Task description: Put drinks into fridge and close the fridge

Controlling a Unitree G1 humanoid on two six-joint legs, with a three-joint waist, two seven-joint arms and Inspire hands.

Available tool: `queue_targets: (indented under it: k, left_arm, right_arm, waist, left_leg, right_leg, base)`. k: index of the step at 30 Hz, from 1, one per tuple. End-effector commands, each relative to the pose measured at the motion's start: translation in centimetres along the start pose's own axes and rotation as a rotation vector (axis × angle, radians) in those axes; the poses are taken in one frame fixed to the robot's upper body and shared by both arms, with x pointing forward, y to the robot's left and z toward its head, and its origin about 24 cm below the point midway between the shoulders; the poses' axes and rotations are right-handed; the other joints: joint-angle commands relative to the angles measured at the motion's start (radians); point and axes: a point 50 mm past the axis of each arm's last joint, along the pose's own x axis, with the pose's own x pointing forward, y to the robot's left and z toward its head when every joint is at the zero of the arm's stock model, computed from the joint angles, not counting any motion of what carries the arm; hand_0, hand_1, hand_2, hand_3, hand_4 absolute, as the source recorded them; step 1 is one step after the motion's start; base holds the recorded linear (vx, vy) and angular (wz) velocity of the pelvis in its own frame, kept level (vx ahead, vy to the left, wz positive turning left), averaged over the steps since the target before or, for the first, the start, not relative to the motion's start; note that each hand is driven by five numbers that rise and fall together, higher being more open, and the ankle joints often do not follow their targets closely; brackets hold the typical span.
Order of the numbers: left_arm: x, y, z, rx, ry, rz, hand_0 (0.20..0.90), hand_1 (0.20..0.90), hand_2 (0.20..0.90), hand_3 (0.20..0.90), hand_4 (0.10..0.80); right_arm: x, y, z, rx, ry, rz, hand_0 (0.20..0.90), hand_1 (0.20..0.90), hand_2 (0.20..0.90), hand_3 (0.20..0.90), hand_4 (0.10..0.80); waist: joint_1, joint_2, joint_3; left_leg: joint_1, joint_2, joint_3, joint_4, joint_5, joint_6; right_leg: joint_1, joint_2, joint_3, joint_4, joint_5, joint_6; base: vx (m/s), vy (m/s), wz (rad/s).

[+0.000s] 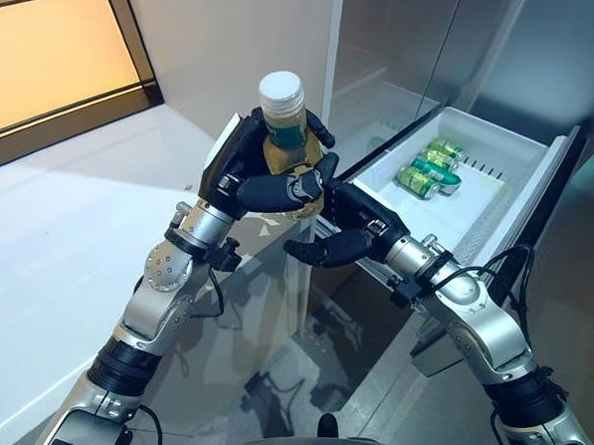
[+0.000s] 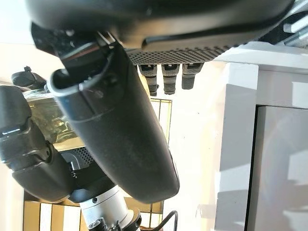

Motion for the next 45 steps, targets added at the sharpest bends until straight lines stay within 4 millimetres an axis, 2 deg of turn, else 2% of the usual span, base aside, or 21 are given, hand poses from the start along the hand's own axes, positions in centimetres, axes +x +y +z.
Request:
queue_targets:
  k: [1,14,18,24,25,26,27,33,38,43,45]
  left_arm:
    - [3.7,-2.1,6.4,0.04,-0.391,-0.153,0.3,0.3,0.3,0.2,0.1]
    - [3.4,-2.1,3.9,0.061,-0.244,-0.166,0.3,0.3,0.3,0.2,0.1]
    - [3.3,-1.9,3.7,0.055,-0.236,-0.16,0.3,0.3,0.3,0.2,0.1]
    - [3.3,-2.1,3.6,0.093,-0.249,-0.157,0.3,0.3,0.3,0.2,0.1]
    - [3.3,-2.1,3.6,0.094,-0.25,-0.158,0.3,0.3,0.3,0.2,0.1]
    - [3.3,-2.1,3.6,0.097,-0.251,-0.16,0.3,0.3,0.3,0.2,0.1]
    - [3.3,-2.1,3.6,0.094,-0.252,-0.159,0.3,0.3,0.3,0.2,0.1]
    - [3.1,-2.1,4.5,0.125,-0.345,-0.121,0.3,0.3,0.3,0.2,0.1]
    - [2.8,-2.4,6.7,0.26,-0.521,-0.086,0.3,0.3,0.3,0.2,0.1]
    - [2.9,-2.9,7.4,0.296,-0.58,-0.079,0.3,0.3,0.3,0.2,0.1]
    - [2.9,-3.1,7.8,0.327,-0.608,-0.065,0.3,0.3,0.3,0.2,0.1]
  right_arm:
    - [2.0,0.9,6.4,-0.044,-0.317,0.088,0.9,0.9,0.9,0.9,0.8]
    - [2.1,0.8,7.9,-0.044,-0.381,0.088,0.9,0.9,0.9,0.9,0.8]
    - [2.1,0.6,7.7,-0.012,-0.367,0.081,0.9,0.9,0.9,0.9,0.8]
    - [2.5,0.7,6.3,0.11,-0.298,0.098,0.9,0.9,0.9,0.9,0.8]
    - [2.5,0.7,6.2,0.123,-0.292,0.1,0.756,0.756,0.756,0.733,0.633]
    - [2.6,0.8,5.9,0.15,-0.275,0.102,0.446,0.446,0.446,0.37,0.27]
    - [2.6,0.8,5.7,0.162,-0.266,0.102,0.3,0.3,0.3,0.2,0.1]
    - [2.7,0.8,4.8,0.186,-0.216,0.09,0.3,0.3,0.3,0.2,0.1]
    - [2.6,0.3,3.3,0.225,-0.143,0.024,0.3,0.3,0.3,0.2,0.1]
    - [2.6,-0.5,3.3,0.14,-0.141,-0.055,0.3,0.3,0.3,0.2,0.1]
    - [2.6,-1.1,3.8,0.049,-0.158,-0.111,0.3,0.3,0.3,0.2,0.1]
  waist:
    - [-0.003,-0.04,-0.105]
    - [0.002,-0.039,-0.106]
    - [0.002,-0.04,-0.106]
    - [0.003,-0.04,-0.104]
    - [0.003,-0.041,-0.104]
    - [0.002,-0.042,-0.103]
    - [0.002,-0.042,-0.103]
    - [-0.001,-0.043,-0.105]
    - [0.0,-0.048,-0.109]
    - [-0.004,-0.047,-0.111]
    - [-0.005,-0.046,-0.11]
  left_leg:
    - [-0.056,-0.018,0.004,0.001,0.002,0.005]
    - [-0.06,-0.015,0.014,0.001,0.004,0.004]
    - [-0.06,-0.014,0.017,0.001,0.006,0.003]
    - [-0.056,-0.012,0.016,0.001,0.0,0.003]
    - [-0.061,-0.013,0.016,0.001,0.009,0.003]
    - [-0.06,-0.013,0.014,0.001,0.009,0.003]
    - [-0.06,-0.013,0.014,0.001,0.009,0.003]
    - [-0.056,-0.013,0.012,0.001,0.001,0.003]
    - [-0.063,-0.013,0.007,0.001,0.009,0.002]
    - [-0.066,-0.014,0.003,0.001,0.009,0.002]
    - [-0.065,-0.014,0.001,0.001,0.008,0.003]
  right_leg:
    - [0.077,-0.034,0.024,0.005,-0.052,0.072]
    - [0.071,-0.035,0.019,0.004,-0.049,0.075]
    - [0.071,-0.035,0.019,0.004,-0.048,0.075]
    - [0.077,-0.034,0.013,0.004,-0.055,0.076]
    - [0.072,-0.035,0.013,0.004,-0.047,0.074]
    - [0.073,-0.035,0.012,0.004,-0.047,0.074]
    - [0.073,-0.035,0.012,0.004,-0.048,0.074]
    - [0.078,-0.035,0.013,0.004,-0.055,0.075]
    - [0.072,-0.034,0.011,0.004,-0.049,0.073]
    - [0.07,-0.033,0.014,0.004,-0.049,0.074]
    - [0.07,-0.033,0.017,0.004,-0.049,0.073]
  base:
    - [0.0,0.0,0.0]
    - [0.0,0.0,0.0]
    - [0.0,0.0,0.0]
    - [0.005,-0.001,0.0]
    - [0.0,0.0,0.0]
    - [0.0,0.0,0.0]
    - [0.0,0.0,0.0]
    - [0.006,0.0,0.0]
    - [0.0,0.0,0.0]
    - [0.0,0.0,0.0]
    - [0.0,0.0,0.0]
